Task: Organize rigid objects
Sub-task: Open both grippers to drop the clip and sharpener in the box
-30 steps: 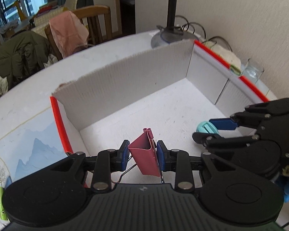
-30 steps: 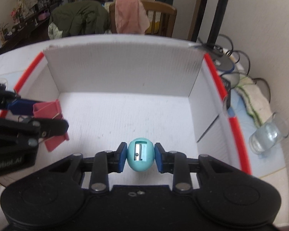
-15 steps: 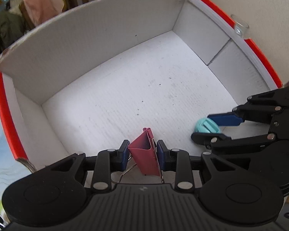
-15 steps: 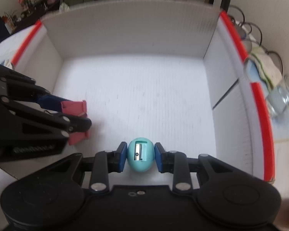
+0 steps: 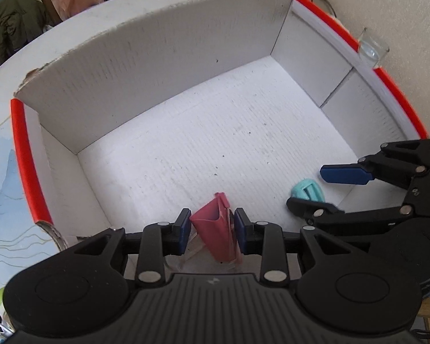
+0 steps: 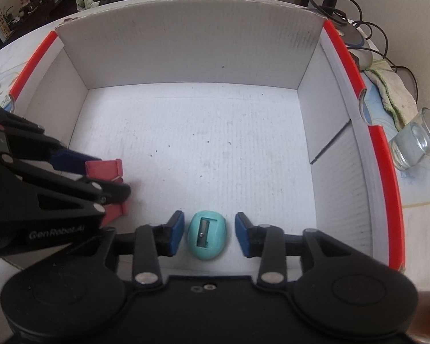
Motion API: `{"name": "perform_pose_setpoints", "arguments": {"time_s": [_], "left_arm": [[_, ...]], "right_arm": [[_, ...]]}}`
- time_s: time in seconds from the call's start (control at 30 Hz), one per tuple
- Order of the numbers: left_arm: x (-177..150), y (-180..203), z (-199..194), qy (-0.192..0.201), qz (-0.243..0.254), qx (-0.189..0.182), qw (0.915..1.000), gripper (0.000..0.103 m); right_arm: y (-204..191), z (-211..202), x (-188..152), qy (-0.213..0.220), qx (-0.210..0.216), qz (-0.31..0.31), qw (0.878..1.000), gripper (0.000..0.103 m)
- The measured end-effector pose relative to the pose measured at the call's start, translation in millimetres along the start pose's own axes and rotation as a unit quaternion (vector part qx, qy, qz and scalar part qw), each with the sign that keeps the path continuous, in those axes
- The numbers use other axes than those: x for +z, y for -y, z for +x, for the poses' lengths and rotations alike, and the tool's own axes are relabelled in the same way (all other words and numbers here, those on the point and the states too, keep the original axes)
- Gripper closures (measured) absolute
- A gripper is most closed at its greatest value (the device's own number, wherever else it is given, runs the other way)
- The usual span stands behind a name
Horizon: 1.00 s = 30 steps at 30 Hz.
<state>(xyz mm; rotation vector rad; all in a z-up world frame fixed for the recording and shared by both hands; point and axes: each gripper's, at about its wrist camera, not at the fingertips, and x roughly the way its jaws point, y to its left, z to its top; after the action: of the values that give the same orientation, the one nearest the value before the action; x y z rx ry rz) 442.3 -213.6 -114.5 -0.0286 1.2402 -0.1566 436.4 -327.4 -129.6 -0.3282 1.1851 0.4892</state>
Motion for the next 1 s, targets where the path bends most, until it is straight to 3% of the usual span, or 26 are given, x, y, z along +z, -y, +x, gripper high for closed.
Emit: {"name": "perform_pose_setpoints", "arguments": {"time_s": [0.07,0.2,0.47,0.9,1.0], "left_arm": [[0,4,-3,0.01,-0.005,-0.002,0.9999,0.07],[-2,3,-17,0.037,-0.011,-0.007,0.9992,0.045],[-10,0,-46,0.099,-0.026,-0.005,0.9948,0.044],[-51,-9,-112,0.186,-0.056,0.013,0.9809,0.044],[-68,-13,-130,0.205,-0.063,0.016,0.9767,0.033]], "right_arm": [[2,2,-1,0.002,-0.001,0.0,1.0,0.056],[7,1,0,0.013,-0.001,-0.004,1.0,0.038],[6,-12,-4,0.044,-0.009,0.002,0.999,0.03],[-19,-72,-10,0.121,-0.016,-0.005,0.993,0.015],[-25,-89,-16,0.141,-0.01,-0.001,0.99,0.014]]}}
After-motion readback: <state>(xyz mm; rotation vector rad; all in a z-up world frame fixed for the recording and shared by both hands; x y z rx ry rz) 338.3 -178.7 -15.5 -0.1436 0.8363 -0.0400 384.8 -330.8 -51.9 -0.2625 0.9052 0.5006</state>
